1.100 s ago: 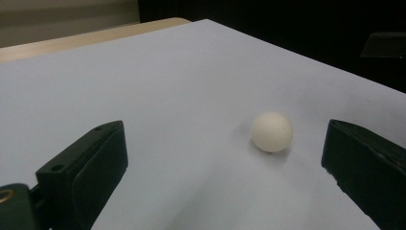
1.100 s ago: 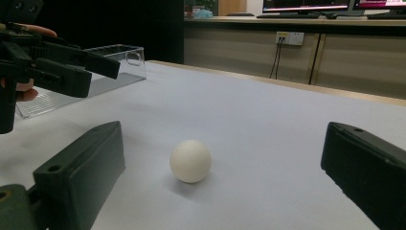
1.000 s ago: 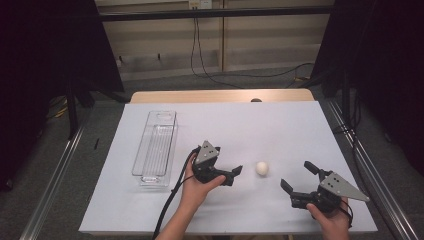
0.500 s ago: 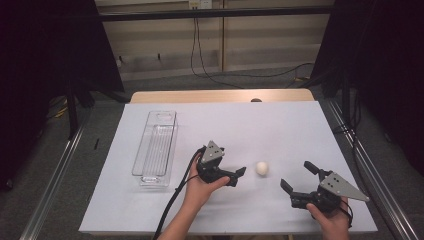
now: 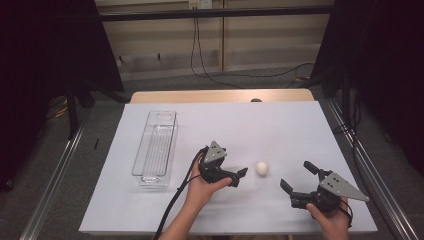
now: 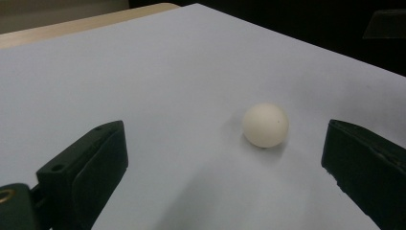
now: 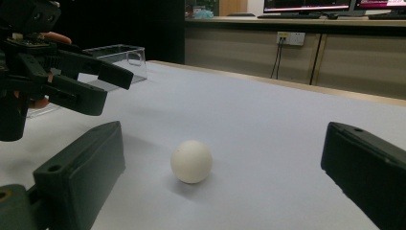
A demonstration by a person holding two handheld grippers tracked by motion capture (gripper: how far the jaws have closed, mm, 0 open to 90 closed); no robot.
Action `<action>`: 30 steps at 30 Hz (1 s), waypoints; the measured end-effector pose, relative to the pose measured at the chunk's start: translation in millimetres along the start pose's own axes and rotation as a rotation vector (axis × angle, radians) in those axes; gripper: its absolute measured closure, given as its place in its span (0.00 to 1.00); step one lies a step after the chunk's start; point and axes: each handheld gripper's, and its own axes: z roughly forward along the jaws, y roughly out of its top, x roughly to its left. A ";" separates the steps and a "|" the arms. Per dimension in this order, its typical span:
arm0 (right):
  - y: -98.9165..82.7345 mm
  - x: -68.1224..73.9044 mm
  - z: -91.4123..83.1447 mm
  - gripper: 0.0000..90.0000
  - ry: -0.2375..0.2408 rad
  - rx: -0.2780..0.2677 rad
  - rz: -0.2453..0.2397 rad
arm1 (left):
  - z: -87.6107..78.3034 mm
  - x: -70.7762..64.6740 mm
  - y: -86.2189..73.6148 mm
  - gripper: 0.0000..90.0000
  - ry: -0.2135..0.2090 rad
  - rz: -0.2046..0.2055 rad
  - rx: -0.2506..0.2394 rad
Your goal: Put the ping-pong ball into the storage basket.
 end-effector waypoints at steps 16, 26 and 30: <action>-0.2 -0.4 1.1 0.01 0.013 0.007 -0.010 | 3.7 -1.0 2.5 0.02 -0.011 -0.004 0.010; 0.0 -1.0 0.7 0.01 0.005 0.001 -0.005 | 7.9 -5.9 4.3 0.02 -0.012 0.014 0.024; 0.0 -0.6 0.9 0.01 0.004 0.001 0.000 | 9.8 -6.7 4.6 0.02 -0.012 0.019 0.032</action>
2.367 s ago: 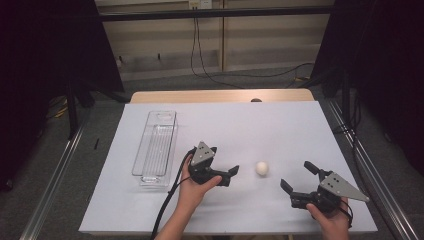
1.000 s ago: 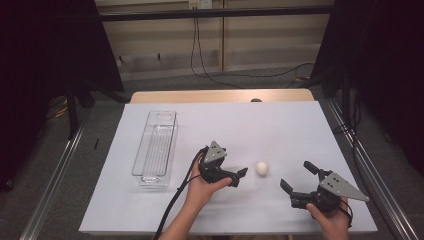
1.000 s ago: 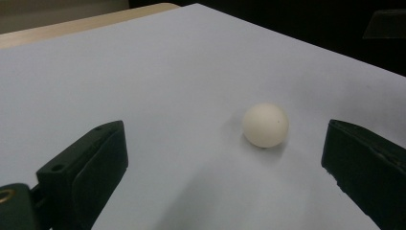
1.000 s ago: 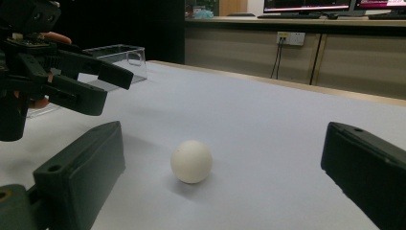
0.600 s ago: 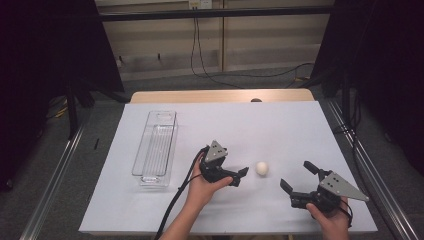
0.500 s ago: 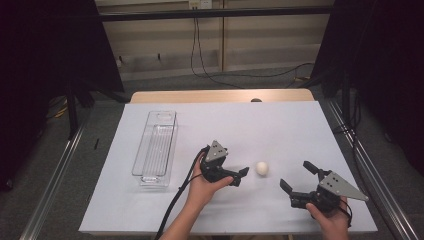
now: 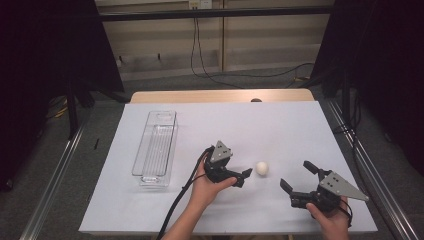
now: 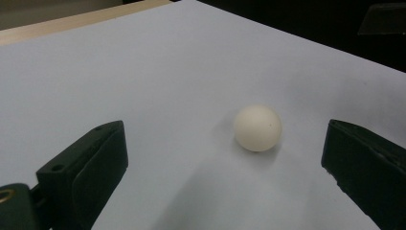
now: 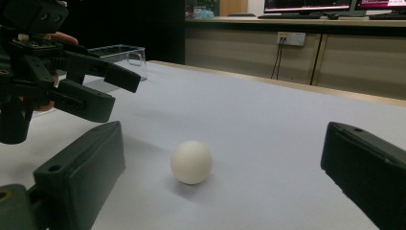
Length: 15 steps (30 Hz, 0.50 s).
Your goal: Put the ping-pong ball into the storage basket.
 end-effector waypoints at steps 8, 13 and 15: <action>0.1 -0.7 0.0 0.01 -0.001 -0.002 -0.004 | 5.2 -1.8 0.0 0.02 -0.008 0.000 0.007; 0.2 -1.0 0.0 0.01 -0.001 -0.003 -0.006 | 7.7 -2.7 0.7 0.02 -0.008 0.004 0.017; 0.2 -1.3 -0.2 0.01 0.002 -0.002 -0.011 | 9.0 -3.3 0.8 0.02 -0.012 0.003 0.013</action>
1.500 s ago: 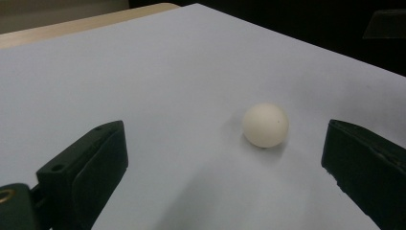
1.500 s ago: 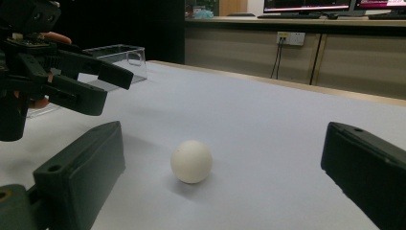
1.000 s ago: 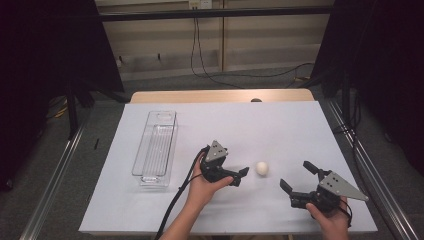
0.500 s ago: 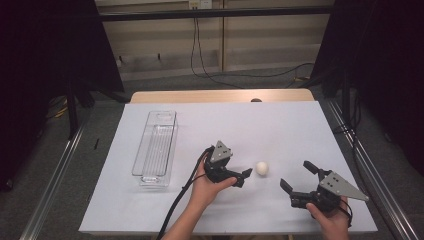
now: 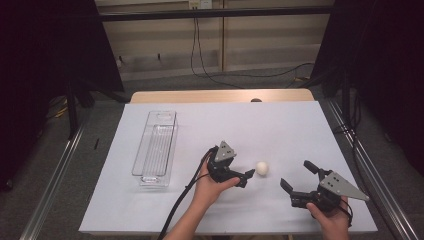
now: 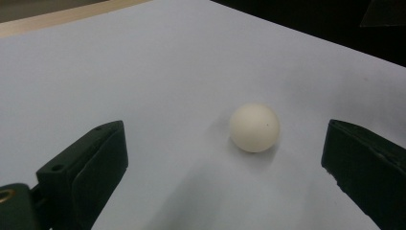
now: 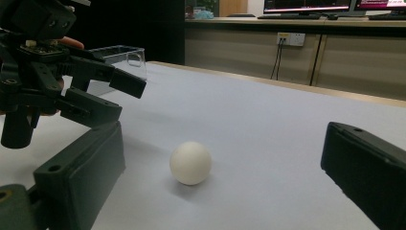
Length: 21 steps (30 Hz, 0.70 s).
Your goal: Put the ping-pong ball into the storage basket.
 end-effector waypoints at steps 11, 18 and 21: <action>0.2 0.5 0.6 0.01 0.004 0.001 0.001 | 7.2 -0.9 0.0 0.02 -0.014 -0.005 0.011; 0.3 0.6 0.6 0.01 0.003 0.001 0.001 | 10.1 -2.2 0.5 0.02 -0.012 0.001 0.024; 0.4 0.6 0.6 0.01 0.003 0.000 0.002 | 11.9 -3.3 0.6 0.03 -0.012 0.000 0.026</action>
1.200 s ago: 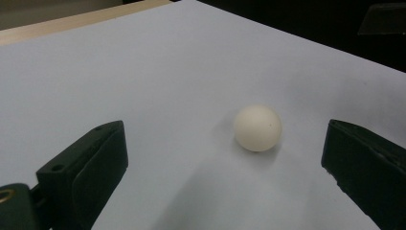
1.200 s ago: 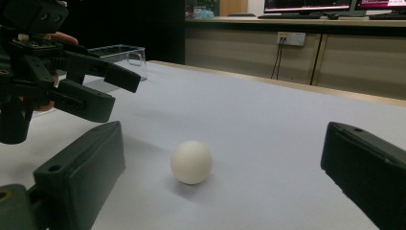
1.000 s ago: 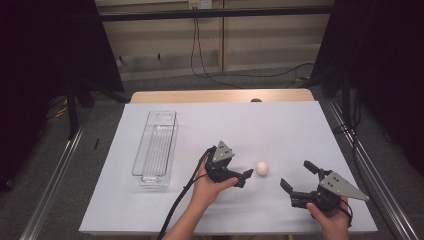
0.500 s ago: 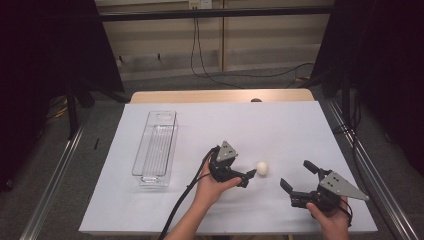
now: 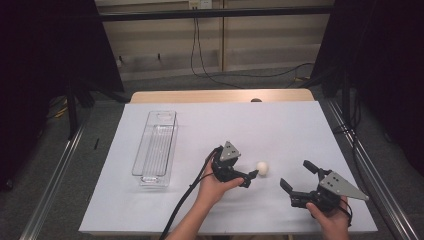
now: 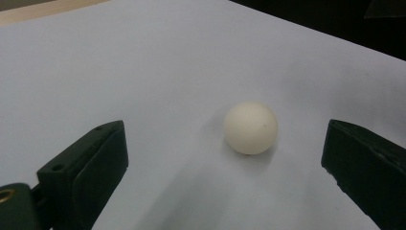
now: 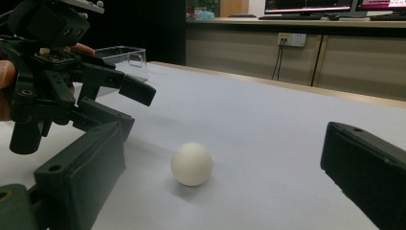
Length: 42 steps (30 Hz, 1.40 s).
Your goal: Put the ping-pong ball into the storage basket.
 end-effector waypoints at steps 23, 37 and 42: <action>0.2 0.3 0.2 0.01 0.004 0.000 0.002 | 4.9 1.2 2.3 0.03 -0.008 -0.024 0.012; 0.9 -0.7 -0.6 0.01 0.003 -0.006 0.002 | 9.1 0.0 4.0 0.03 -0.015 -0.022 0.031; 1.2 0.6 -0.1 0.01 0.001 -0.008 0.007 | 11.2 -1.4 7.3 0.03 -0.021 -0.009 0.039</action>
